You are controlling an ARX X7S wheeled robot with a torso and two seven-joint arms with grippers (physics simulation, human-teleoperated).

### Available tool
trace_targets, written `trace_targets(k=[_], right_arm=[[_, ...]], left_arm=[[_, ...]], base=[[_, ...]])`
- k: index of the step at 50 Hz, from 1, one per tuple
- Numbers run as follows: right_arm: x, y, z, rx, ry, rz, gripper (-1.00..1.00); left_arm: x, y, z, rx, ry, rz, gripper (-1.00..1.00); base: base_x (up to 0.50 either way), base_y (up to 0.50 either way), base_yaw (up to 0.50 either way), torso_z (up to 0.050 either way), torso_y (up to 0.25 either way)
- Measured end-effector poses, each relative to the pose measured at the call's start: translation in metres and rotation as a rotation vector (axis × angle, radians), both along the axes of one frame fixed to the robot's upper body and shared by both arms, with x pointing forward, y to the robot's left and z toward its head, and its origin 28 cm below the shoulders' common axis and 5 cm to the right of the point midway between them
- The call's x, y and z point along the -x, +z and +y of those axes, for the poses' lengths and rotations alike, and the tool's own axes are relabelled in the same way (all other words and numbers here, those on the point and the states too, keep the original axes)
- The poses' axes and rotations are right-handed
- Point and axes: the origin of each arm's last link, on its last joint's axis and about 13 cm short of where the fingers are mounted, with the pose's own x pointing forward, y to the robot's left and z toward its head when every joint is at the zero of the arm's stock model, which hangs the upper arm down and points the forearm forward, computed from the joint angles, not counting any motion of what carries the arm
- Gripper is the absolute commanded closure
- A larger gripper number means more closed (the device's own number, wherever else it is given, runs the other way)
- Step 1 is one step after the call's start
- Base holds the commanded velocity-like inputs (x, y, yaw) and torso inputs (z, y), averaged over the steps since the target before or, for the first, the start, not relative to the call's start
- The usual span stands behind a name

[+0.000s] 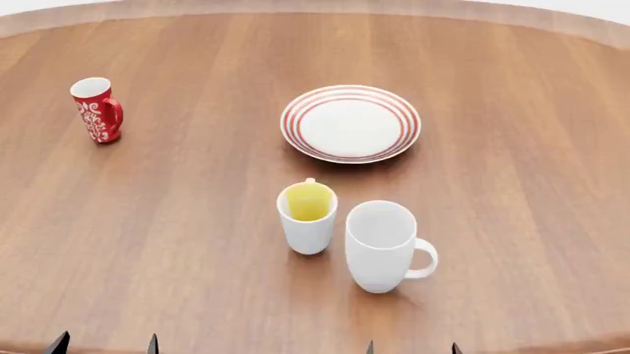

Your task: Pick up the red mug and put it on the plate

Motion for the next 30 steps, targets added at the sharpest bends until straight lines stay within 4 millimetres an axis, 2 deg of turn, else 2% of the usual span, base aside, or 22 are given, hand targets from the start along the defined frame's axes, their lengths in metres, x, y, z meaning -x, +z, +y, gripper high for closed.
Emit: trace_targets(k=[20, 24, 30], right_arm=[[0.001, 0.001, 0.002, 0.012, 0.011, 0.017, -1.00], [0.000, 0.012, 0.001, 0.013, 0.015, 0.014, -1.00], [-0.004, 0.041, -0.004, 0.017, 0.019, -0.002, -1.00]], left_arm=[[0.000, 0.001, 0.000, 0.004, -0.013, 0.008, -1.00], [-0.002, 0.009, 0.001, 0.004, -0.014, 0.003, -1.00], [-0.010, 0.033, 0.002, 0.011, -0.020, -0.018, -1.00]], base=[[0.00, 0.00, 0.00, 0.000, 0.000], [0.00, 0.00, 0.00, 0.000, 0.000], [0.00, 0.00, 0.00, 0.000, 0.000]])
